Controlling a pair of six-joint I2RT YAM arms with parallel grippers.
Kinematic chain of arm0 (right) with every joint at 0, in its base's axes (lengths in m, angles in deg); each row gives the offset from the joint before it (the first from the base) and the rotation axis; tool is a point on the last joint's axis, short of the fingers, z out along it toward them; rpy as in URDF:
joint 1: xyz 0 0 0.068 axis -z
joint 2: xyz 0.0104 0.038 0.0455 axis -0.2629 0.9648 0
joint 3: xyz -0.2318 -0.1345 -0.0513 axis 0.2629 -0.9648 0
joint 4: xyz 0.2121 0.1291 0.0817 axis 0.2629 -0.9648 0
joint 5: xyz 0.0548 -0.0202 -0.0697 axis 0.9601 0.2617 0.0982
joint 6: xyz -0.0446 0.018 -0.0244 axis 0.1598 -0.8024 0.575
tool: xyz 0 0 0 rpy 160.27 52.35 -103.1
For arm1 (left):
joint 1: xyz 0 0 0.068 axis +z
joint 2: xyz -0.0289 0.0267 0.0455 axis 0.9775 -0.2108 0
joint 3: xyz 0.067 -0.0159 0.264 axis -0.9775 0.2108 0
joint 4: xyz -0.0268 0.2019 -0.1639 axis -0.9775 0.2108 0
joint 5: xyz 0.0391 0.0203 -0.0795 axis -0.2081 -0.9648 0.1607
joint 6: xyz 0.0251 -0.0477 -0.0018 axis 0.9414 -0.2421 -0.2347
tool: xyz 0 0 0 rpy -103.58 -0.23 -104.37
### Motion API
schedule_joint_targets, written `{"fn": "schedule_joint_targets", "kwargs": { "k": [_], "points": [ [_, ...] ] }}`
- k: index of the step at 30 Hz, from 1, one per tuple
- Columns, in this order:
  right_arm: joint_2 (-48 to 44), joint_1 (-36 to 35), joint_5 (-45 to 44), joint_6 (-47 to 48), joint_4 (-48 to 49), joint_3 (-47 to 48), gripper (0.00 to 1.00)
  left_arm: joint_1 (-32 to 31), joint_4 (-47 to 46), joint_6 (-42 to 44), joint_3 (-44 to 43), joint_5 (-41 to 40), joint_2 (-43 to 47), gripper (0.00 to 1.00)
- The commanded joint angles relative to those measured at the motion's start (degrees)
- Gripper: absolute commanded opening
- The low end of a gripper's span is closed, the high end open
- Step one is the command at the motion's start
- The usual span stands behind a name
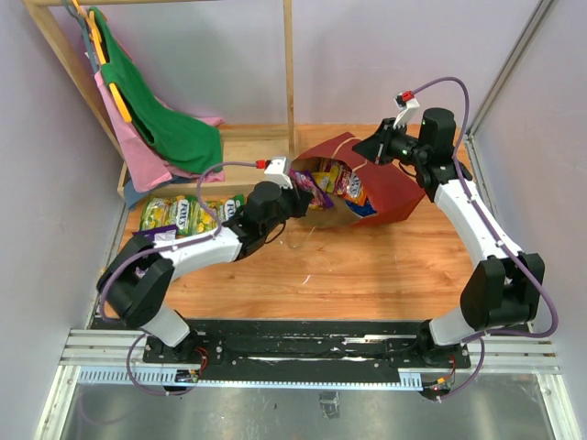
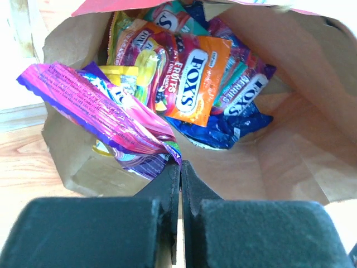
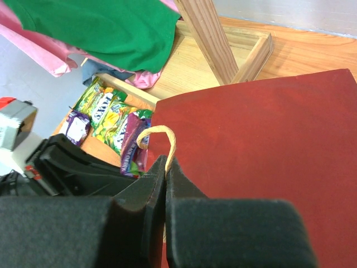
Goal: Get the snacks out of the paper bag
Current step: Take out the snack from the paper bag, then place the snack at the center of the board.
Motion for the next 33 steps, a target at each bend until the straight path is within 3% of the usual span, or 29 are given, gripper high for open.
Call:
{"fn": "schedule_joint_targets", "kwargs": {
  "k": [1, 8, 16, 19, 22, 28, 33],
  "points": [
    [-1.6, 0.4, 0.6, -0.4, 1.7, -0.6, 0.01, -0.1, 1.8, 3.4, 1.6, 2.5, 7.8, 0.01],
    [-2.3, 0.4, 1.0, -0.8, 2.1, -0.9, 0.01, 0.0, 7.7, 2.3, 9.4, 8.7, 24.1, 0.01],
    [-4.0, 0.4, 0.9, -0.1, 1.5, -0.9, 0.01, 2.3, 37.3, -0.5, 11.0, 6.2, 40.3, 0.0],
    [-4.3, 0.4, 0.8, 0.3, 1.3, -0.7, 0.01, 5.6, 42.7, -3.5, 13.7, 7.8, 48.3, 0.01],
    [-4.0, 0.5, 1.4, -0.3, 1.9, -0.7, 0.01, 12.8, 47.3, -5.1, 16.5, 11.2, 54.5, 0.01],
    [-4.2, 0.4, 2.0, -0.8, 2.0, -0.7, 0.01, 26.4, 46.1, -7.4, 21.8, 27.0, 54.7, 0.01],
    [-4.8, 0.5, 1.4, 0.5, 0.9, -0.6, 0.01, 32.0, 40.1, -11.0, 25.7, 34.7, 50.4, 0.01]
  ]
}}
